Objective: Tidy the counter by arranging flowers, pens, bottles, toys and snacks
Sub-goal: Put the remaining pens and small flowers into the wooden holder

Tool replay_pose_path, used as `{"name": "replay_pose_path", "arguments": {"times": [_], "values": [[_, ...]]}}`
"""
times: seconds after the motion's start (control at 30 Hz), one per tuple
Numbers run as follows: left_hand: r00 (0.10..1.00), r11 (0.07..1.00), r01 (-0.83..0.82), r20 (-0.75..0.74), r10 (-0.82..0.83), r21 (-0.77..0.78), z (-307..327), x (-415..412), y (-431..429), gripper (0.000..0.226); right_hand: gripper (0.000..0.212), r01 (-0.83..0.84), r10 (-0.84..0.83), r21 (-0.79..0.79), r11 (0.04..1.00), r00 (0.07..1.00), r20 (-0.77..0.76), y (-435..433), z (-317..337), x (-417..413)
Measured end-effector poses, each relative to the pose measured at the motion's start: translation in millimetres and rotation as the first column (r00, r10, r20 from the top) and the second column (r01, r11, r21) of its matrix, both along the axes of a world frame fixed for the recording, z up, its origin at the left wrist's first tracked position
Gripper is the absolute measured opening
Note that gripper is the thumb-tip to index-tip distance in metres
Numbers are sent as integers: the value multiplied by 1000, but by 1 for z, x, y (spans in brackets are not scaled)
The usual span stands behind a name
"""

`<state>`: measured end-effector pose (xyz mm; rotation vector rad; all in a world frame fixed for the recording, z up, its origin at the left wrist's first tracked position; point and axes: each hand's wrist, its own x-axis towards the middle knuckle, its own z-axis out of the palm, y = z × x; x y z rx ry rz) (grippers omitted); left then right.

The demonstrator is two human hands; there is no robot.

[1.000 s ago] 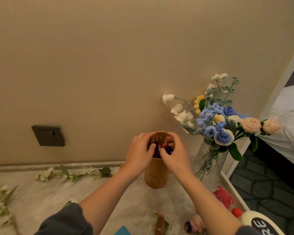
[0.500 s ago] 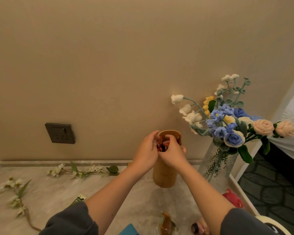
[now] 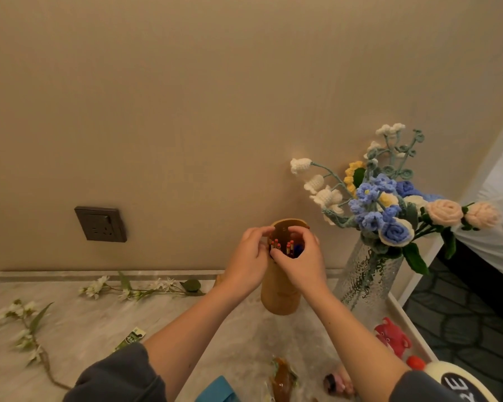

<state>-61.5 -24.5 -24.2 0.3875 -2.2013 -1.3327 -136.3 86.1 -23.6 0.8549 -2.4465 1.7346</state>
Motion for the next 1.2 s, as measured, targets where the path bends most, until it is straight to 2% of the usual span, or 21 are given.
{"name": "replay_pose_path", "arguments": {"times": [0.13, 0.27, 0.5, 0.8, 0.97, 1.07, 1.2], "values": [[999, 999, -29, -34, 30, 33, 3, 13, 0, 37, 35, 51, -68, -109, 993, 985, -157, -1, 12, 20], [991, 992, -109, -64, 113, 64, 9, 43, -8, 41, 28, 36, -80, -209, 977, 976, -203, -10, 27, 50], [958, 957, -286, -19, 288, 55, -3, 127, -52, 39, 30, -144, 113, -189, 971, 980, -161, -63, 22, 117], [867, 865, -490, 154, 473, 103, -40, 249, -151, 35, 24, -431, 428, 62, 900, 902, 58, -160, -17, 207], [826, 821, -550, 237, 511, 150, -66, 295, -200, 36, 19, -611, 558, 324, 722, 791, 249, -205, -49, 245], [809, 801, -567, 313, 497, 194, -85, 316, -226, 27, 28, -622, 561, 416, 663, 781, 275, -229, -67, 260], [777, 753, -601, 418, 471, 268, -112, 334, -249, 31, 40, -618, 547, 543, 568, 777, 312, -256, -90, 273]]}}
